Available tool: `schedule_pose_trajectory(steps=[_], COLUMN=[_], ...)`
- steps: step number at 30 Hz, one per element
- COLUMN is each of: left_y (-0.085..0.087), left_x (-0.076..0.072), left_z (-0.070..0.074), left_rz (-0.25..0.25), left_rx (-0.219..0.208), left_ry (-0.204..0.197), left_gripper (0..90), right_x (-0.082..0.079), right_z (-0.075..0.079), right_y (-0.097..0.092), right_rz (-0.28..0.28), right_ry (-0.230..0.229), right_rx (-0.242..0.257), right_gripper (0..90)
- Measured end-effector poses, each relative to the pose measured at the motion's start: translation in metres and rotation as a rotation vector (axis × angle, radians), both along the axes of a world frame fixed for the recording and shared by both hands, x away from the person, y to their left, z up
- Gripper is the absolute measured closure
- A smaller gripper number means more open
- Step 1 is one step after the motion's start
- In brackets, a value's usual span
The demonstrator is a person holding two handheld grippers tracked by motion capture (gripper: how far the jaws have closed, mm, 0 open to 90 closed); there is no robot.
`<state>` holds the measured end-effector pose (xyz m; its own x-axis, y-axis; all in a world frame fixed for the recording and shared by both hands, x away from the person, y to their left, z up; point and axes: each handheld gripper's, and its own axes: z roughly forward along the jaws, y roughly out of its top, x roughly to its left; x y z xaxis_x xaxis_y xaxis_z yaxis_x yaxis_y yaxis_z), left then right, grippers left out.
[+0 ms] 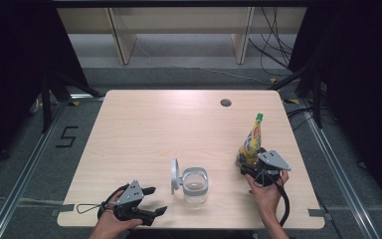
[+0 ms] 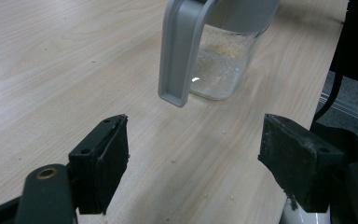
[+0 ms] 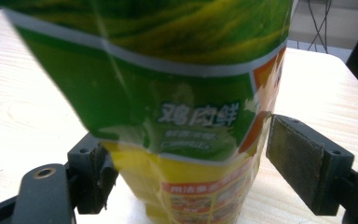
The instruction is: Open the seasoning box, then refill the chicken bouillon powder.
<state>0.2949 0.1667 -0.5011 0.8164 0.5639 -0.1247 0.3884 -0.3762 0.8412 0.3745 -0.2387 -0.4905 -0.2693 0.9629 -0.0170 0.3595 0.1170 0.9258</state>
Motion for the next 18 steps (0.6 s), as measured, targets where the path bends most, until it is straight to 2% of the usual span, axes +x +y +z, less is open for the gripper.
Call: schedule_pose_trajectory(steps=[2,3,6,7,9,10,12,13,14,15,16,17,18], left_y=[0.000,0.000,0.001,0.001,0.001,0.001,0.002,0.001,0.002,0.002,0.002,0.002,0.003], left_x=[0.000,0.000,0.001,0.000,0.000,0.000,-0.001,-0.002,-0.002,-0.002,-0.002,-0.001,0.000], left_z=[0.000,0.000,0.001,0.001,0.001,0.001,0.001,0.001,0.001,0.001,0.001,0.001,0.002], left_rz=[0.004,0.000,-0.015,-0.016,-0.012,-0.012,-0.015,-0.008,-0.003,0.007,0.011,0.003,-0.007], left_rx=[-0.008,0.007,0.016,0.009,0.013,0.003,0.011,0.006,0.009,0.010,0.008,0.003,0.021], left_ry=[0.000,-0.008,-0.024,-0.032,-0.034,-0.036,-0.033,-0.016,-0.020,-0.023,-0.019,-0.021,-0.044], left_gripper=[23.3,23.3,23.3,23.5,23.5,23.6,23.7,23.7,23.8,23.9,24.0,24.1,24.4], right_x=[0.002,0.003,0.005,0.005,0.006,0.006,0.005,0.007,0.008,0.007,0.009,0.007,0.010], right_z=[-0.001,-0.002,-0.004,-0.004,-0.005,-0.004,-0.005,-0.005,-0.005,-0.004,-0.005,-0.004,-0.004], right_y=[0.000,0.000,0.001,0.002,0.001,0.000,0.001,-0.001,-0.003,-0.004,-0.007,-0.008,-0.011], right_rz=[0.000,0.001,-0.006,-0.015,-0.008,-0.008,-0.013,0.000,0.019,0.023,0.046,0.053,0.071], right_ry=[0.002,-0.012,-0.010,0.012,-0.001,0.015,0.022,0.009,0.005,0.031,0.011,0.038,0.012], right_rx=[-0.003,-0.021,-0.021,0.008,0.016,0.013,0.043,0.037,0.024,0.041,0.027,0.040,0.019], right_gripper=[21.6,21.3,20.6,20.7,20.9,21.2,22.3,22.7,23.3,23.7,24.3,25.0,25.6])
